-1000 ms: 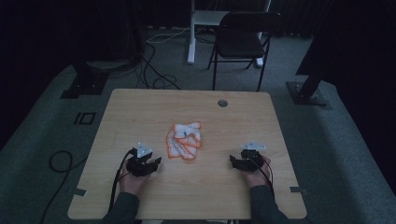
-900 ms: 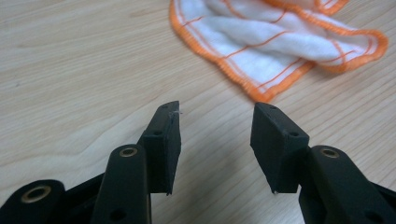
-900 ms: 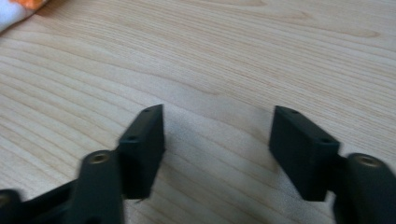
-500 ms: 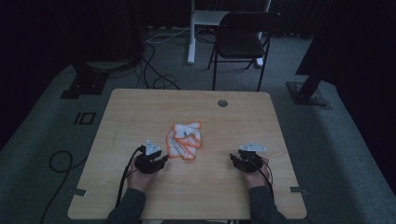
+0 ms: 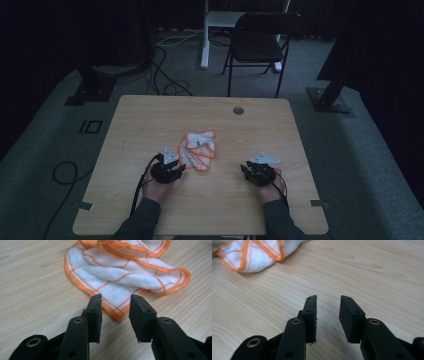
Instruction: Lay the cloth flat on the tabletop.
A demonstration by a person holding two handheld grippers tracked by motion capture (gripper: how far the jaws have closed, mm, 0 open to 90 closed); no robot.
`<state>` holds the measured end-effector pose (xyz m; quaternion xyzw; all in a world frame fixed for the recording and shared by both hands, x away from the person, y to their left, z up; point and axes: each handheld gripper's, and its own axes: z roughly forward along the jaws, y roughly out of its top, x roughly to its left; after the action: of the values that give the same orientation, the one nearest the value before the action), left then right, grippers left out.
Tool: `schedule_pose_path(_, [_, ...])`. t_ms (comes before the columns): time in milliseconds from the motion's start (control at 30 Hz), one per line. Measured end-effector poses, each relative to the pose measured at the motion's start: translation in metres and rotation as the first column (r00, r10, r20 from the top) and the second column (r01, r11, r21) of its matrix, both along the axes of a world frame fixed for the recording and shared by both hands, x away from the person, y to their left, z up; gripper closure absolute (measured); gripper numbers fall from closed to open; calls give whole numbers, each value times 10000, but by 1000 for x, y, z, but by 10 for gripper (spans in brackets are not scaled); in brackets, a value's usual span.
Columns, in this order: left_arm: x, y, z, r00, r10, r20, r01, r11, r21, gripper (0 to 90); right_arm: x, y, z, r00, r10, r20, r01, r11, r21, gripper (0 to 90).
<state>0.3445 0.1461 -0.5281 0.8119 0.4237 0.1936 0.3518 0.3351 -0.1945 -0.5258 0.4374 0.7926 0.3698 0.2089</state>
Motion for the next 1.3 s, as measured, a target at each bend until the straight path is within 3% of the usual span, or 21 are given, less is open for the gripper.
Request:
schedule_pose_path(367, [6,-9,-2,9998,-167,-74,168,9998,110,655,2,16,6,9991,392,165,-394,9991,154,720])
schedule_pose_path(567, [11,-14,-7,9999,-68,-98,70,9998,171,686,4,27,8,9977,633,250,-637,9979,149,723])
schedule_pose_path(633, [13,-17,-9,9997,203,-124,-196,9985,518,708,5,30,8,9975,660,256,-665,9976,190,724])
schedule_pose_path(767, [15,-19,-9,9995,282,-165,-274,9986,458,735,6,37,7,9970,745,226,-750,9969,233,724])
schedule_pose_path(1300, [7,1,-11,9980,611,-144,-607,9979,231,763,12,79,7,9888,1454,345,-1464,9888,280,703])
